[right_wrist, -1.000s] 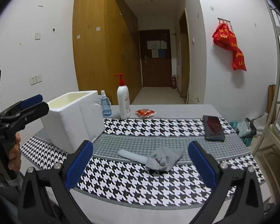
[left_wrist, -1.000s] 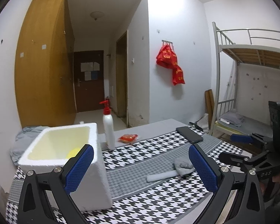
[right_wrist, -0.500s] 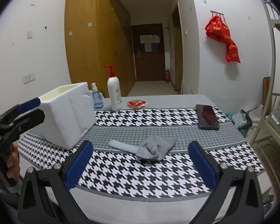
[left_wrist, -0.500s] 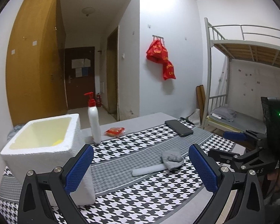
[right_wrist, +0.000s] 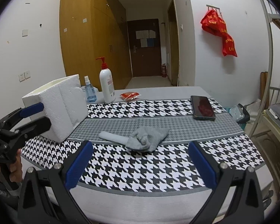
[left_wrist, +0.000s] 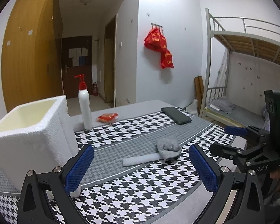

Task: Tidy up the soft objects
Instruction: 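Move both tools away from the box toward the grey sock and foam tube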

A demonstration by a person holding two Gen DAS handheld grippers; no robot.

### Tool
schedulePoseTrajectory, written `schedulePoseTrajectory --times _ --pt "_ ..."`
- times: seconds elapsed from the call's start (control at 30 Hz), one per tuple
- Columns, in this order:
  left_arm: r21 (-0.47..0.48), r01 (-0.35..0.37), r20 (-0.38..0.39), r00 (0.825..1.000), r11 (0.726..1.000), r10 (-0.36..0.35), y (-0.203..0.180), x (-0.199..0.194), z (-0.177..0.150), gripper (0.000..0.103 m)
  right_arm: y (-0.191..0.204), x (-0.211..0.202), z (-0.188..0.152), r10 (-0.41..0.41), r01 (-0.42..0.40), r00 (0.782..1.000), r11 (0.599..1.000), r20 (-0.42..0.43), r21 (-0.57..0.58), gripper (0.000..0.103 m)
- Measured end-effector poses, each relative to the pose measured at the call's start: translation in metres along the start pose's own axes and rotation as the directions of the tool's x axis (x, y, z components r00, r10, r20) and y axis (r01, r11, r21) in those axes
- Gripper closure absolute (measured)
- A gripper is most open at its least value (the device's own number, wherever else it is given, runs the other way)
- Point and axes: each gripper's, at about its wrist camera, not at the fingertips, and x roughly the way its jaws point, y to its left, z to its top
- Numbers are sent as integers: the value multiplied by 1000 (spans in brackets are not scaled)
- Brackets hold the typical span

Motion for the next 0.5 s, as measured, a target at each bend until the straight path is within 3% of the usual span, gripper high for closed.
schedulePoseTrajectory --times 0.5 --pt "-11 -31 -84 996 999 30 -1 39 -4 1 -20 37 -7 24 -23 998 1000 -66 19 0"
